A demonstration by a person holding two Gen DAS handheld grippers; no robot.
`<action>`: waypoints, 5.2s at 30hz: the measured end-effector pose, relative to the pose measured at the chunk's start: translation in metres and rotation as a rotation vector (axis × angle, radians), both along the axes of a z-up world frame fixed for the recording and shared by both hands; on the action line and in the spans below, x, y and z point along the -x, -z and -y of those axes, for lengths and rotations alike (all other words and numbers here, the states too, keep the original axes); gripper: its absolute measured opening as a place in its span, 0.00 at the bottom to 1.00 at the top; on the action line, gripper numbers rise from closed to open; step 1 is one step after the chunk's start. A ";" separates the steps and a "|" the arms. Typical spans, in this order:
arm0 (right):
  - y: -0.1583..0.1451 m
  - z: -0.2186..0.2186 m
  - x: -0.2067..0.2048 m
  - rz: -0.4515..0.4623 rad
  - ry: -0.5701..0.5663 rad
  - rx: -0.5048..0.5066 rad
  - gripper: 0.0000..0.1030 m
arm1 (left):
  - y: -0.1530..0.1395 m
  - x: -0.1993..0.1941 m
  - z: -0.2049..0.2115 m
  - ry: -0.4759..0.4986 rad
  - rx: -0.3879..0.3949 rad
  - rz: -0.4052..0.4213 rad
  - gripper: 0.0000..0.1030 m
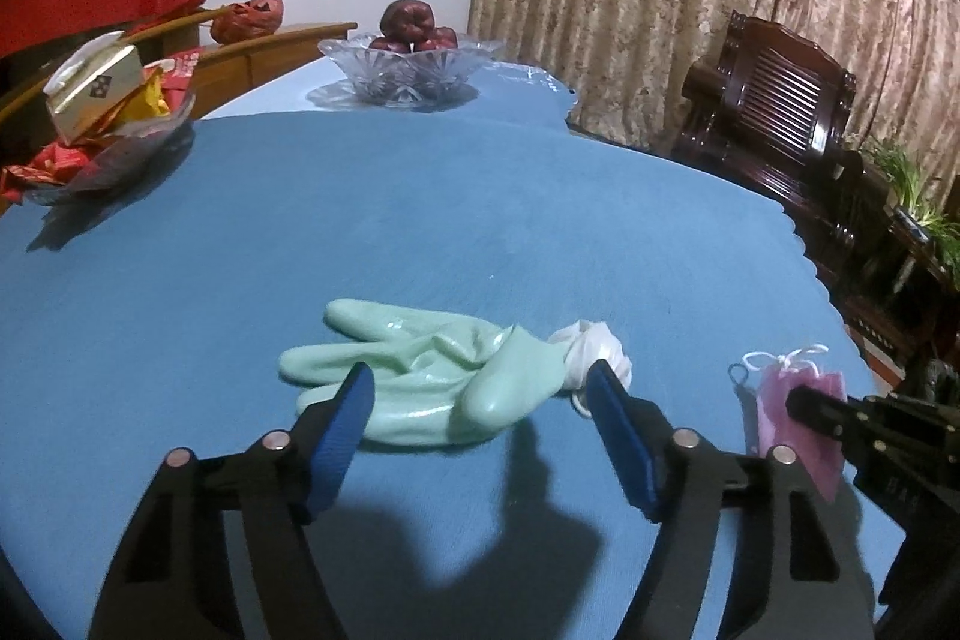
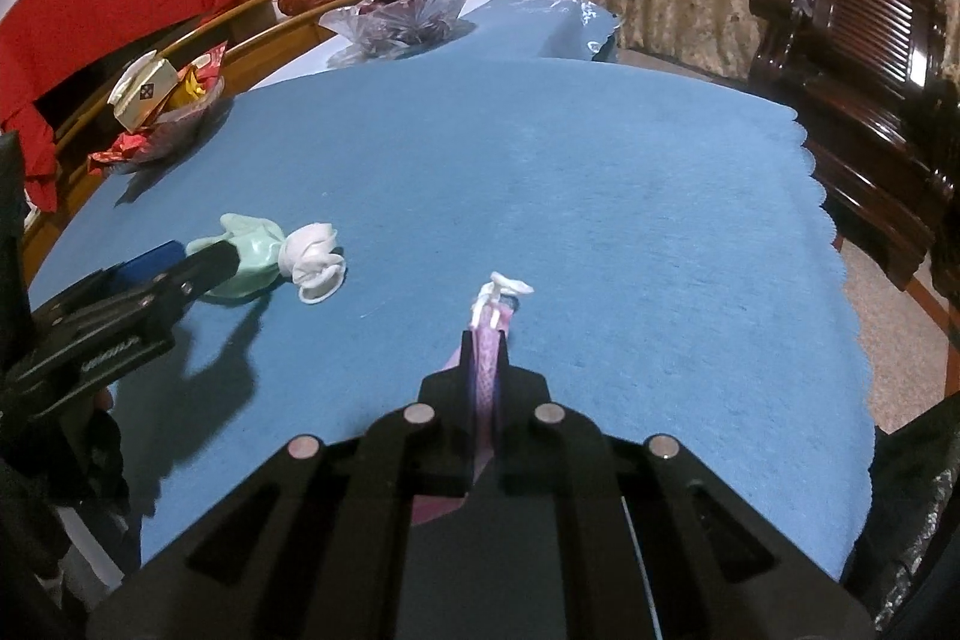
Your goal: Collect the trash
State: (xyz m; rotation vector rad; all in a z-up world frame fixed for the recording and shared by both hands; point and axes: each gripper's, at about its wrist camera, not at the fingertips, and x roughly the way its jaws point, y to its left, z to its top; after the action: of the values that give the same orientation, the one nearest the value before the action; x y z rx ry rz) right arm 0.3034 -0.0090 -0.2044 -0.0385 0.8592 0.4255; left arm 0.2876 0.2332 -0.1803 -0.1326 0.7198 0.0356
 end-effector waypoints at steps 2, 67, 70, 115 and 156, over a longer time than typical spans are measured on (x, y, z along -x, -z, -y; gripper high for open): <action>0.001 -0.001 -0.001 -0.001 -0.003 -0.001 0.04 | 0.003 -0.005 0.000 0.004 0.007 -0.008 0.63; -0.170 0.173 0.149 0.273 0.122 -0.069 0.04 | -0.158 0.122 0.186 0.280 0.067 0.203 0.09; -0.174 0.193 0.158 0.281 0.151 -0.060 0.04 | -0.161 0.125 0.207 0.316 0.073 0.206 0.09; -0.080 0.382 0.188 0.123 0.462 0.049 0.58 | -0.084 0.078 0.408 0.670 0.103 0.041 0.43; -0.187 0.287 0.244 0.256 0.342 -0.032 0.95 | -0.165 0.176 0.259 0.315 -0.019 0.141 0.94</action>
State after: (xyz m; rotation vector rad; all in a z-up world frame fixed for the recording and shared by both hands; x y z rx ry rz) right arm 0.0592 -0.2959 -0.0173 0.0816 0.5907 0.1092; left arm 0.1118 -0.0262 -0.0155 -0.0024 0.5928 -0.2649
